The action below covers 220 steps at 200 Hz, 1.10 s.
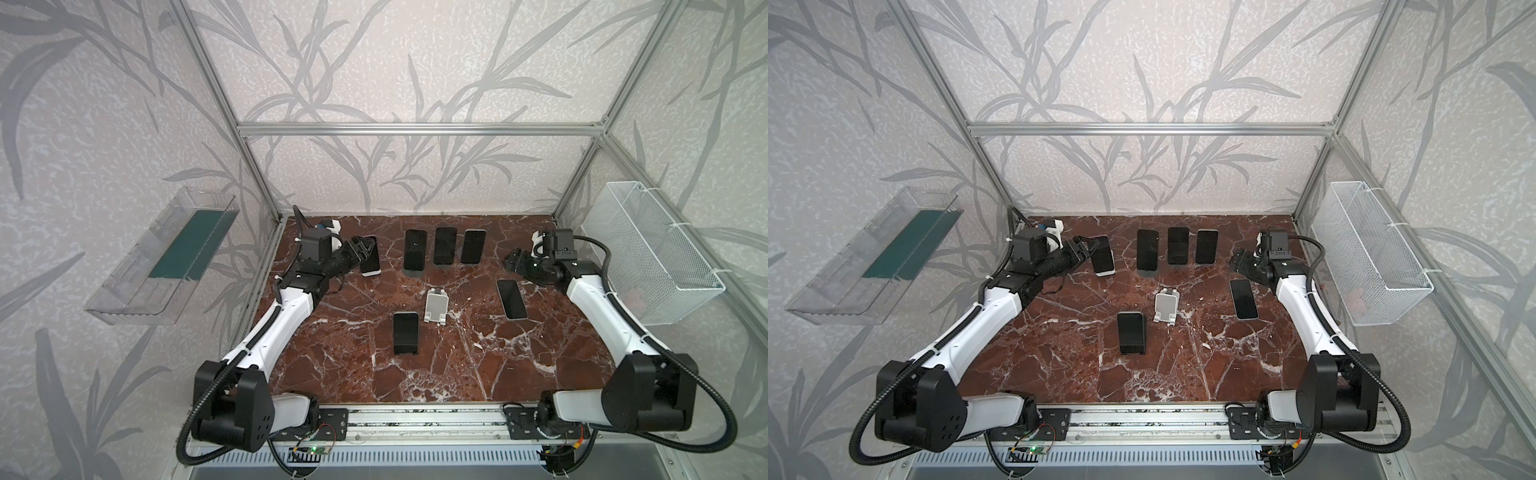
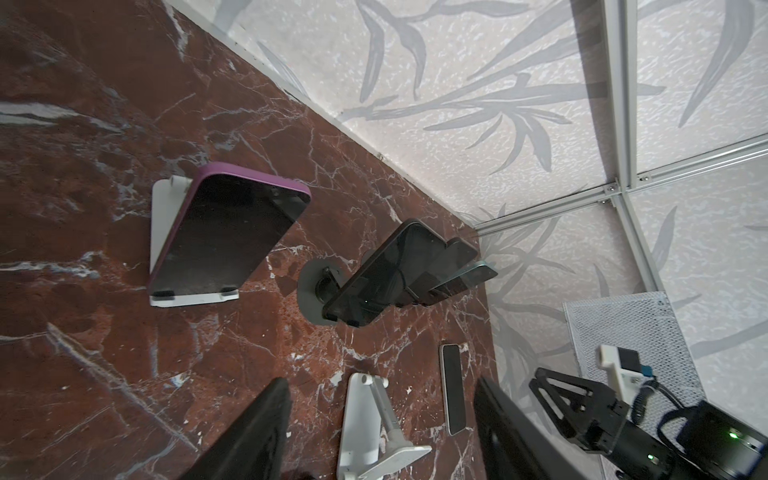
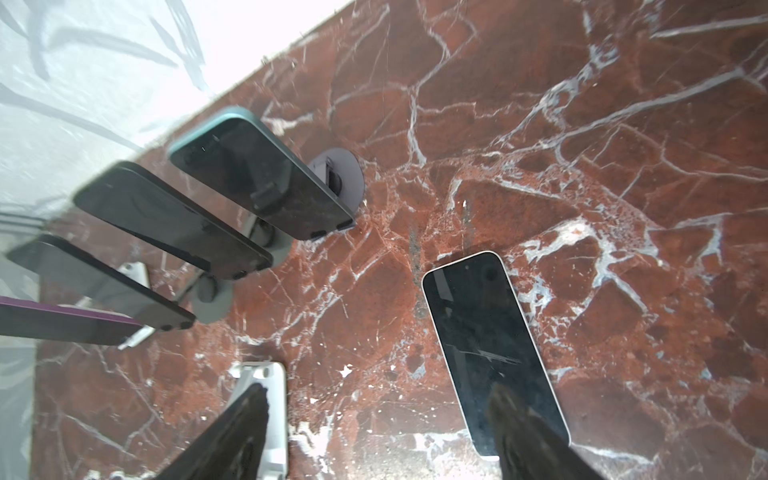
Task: Remove the phone from the phone stand
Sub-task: 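Open the right gripper and release the phone flat on the table, then move the right gripper back toward the empty white stand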
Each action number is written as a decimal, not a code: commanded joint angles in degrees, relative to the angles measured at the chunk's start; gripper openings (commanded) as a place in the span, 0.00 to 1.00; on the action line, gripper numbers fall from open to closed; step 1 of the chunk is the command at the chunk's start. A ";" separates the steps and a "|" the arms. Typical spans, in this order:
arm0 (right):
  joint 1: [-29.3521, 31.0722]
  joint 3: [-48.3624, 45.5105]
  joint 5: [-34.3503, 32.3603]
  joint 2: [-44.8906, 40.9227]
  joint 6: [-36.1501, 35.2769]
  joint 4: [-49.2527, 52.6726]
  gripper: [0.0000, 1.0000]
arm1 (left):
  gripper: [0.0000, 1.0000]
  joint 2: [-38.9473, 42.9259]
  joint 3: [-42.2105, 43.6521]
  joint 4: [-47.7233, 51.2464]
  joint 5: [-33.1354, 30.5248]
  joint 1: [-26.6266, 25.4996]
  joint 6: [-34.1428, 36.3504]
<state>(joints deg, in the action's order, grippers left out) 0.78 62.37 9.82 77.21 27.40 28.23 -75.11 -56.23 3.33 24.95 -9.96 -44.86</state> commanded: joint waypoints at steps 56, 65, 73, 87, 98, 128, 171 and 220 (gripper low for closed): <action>6.02 -10.72 -7.85 -13.26 -3.51 4.07 0.94 | 0.71 -3.47 -1.26 0.17 0.79 0.46 -0.82; 7.13 -12.72 -8.78 -16.56 -1.51 4.06 0.94 | 0.71 -3.71 -1.25 -0.01 1.09 0.46 -1.04; 8.90 -14.12 -10.36 -19.25 -0.11 4.23 0.94 | 0.71 -3.81 -1.25 -0.17 1.28 0.46 -1.08; 13.53 -15.02 -14.47 -22.82 1.42 5.84 0.94 | 0.71 -3.49 -1.25 -0.17 1.22 0.46 -0.87; 17.72 -15.42 -17.03 -24.39 2.21 6.87 0.94 | 0.71 -3.05 -1.25 0.12 0.54 0.38 -0.05; 27.70 -11.89 -24.12 -22.04 4.83 12.04 0.94 | 0.71 -1.92 -1.47 3.02 -4.98 -0.15 4.31; 42.16 -7.23 -36.19 -16.05 18.04 14.99 0.99 | 0.90 -2.74 -1.59 4.37 -9.22 -1.14 8.06; 47.03 -3.40 -37.76 -4.24 21.80 6.77 0.99 | 0.99 -1.86 -0.08 1.82 -10.69 -2.06 6.98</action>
<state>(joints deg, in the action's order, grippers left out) 46.92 55.70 -24.32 67.48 45.65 38.79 -78.37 -56.23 6.17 16.23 -11.68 -38.24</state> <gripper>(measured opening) 0.991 0.990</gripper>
